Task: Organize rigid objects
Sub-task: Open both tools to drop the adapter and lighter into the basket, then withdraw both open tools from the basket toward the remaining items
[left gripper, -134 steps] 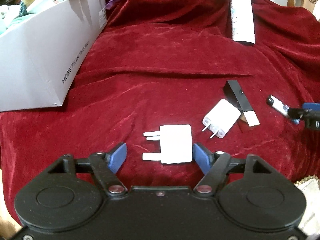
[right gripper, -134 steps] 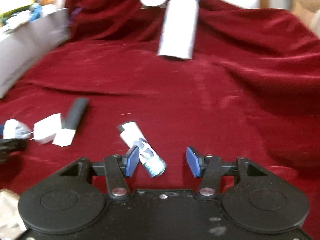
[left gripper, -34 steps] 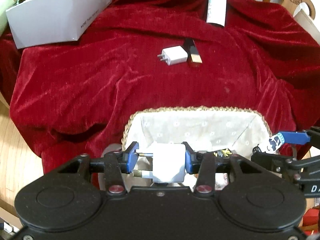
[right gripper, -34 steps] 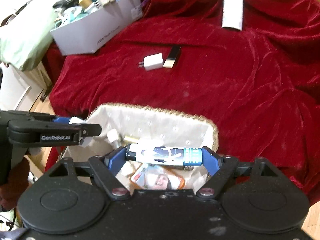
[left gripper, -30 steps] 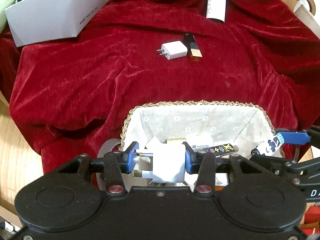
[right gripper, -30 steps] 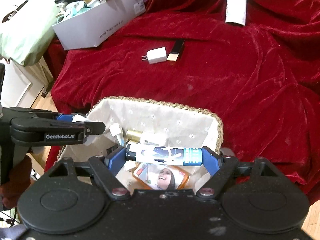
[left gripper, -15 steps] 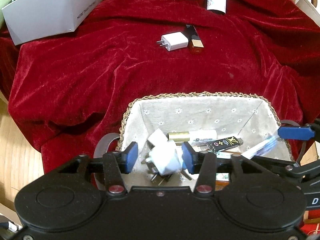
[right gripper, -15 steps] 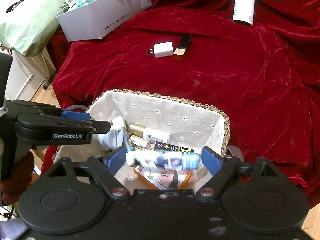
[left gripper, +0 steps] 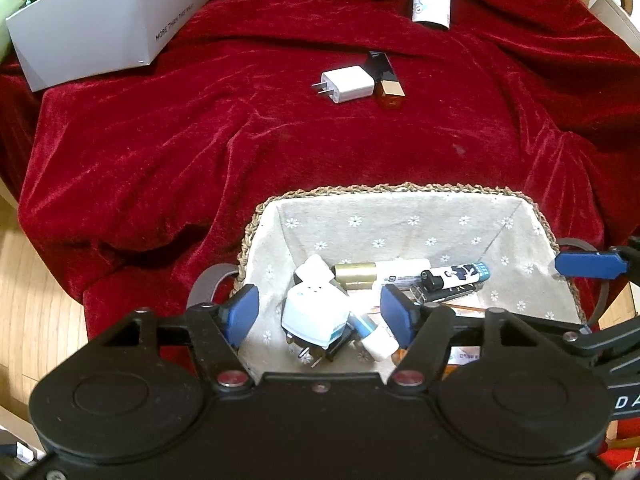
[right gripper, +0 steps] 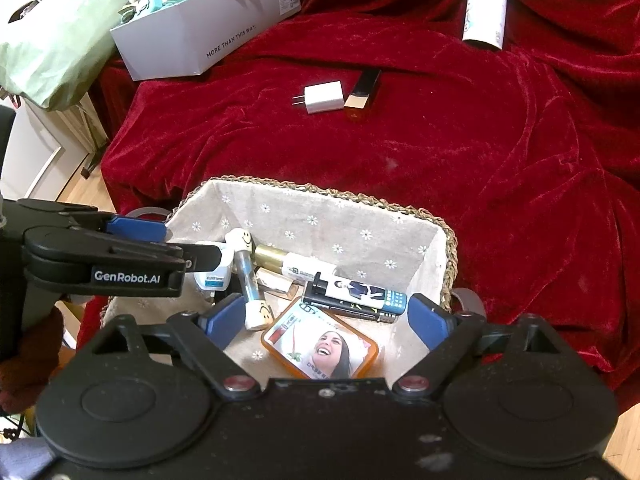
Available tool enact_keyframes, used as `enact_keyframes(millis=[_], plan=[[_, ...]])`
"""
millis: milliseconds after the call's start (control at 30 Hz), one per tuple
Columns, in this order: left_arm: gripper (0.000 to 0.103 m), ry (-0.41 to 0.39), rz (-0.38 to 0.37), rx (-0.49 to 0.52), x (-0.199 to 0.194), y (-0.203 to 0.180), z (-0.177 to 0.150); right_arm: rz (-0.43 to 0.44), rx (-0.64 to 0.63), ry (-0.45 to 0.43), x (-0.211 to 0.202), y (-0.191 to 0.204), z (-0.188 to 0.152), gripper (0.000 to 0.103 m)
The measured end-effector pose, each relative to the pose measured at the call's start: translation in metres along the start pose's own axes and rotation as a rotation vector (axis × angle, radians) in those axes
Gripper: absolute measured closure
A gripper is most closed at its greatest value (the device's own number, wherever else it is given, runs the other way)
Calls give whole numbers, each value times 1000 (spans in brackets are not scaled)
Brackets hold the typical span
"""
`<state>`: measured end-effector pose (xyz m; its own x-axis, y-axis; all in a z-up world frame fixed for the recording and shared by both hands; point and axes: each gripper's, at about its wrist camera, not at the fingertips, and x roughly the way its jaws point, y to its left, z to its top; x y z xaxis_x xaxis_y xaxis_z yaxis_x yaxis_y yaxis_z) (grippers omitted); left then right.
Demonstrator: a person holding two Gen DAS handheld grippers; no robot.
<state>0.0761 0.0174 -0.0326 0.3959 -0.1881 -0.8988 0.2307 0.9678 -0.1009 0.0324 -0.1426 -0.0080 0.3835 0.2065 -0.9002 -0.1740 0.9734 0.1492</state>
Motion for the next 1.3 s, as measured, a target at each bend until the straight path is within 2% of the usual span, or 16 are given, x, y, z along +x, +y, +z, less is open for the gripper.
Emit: enact_keyframes(millis=[600, 667, 1300], plan=[[39, -7, -23, -7, -5, 4, 2, -15, -3, -5, -1, 2, 0, 14], [33, -16, -23, -8, -7, 4, 3, -17, -3, -7, -1, 2, 1, 14], [33, -25, -33, -9, -10, 5, 6, -30, -2, -10, 0, 1, 2, 9]])
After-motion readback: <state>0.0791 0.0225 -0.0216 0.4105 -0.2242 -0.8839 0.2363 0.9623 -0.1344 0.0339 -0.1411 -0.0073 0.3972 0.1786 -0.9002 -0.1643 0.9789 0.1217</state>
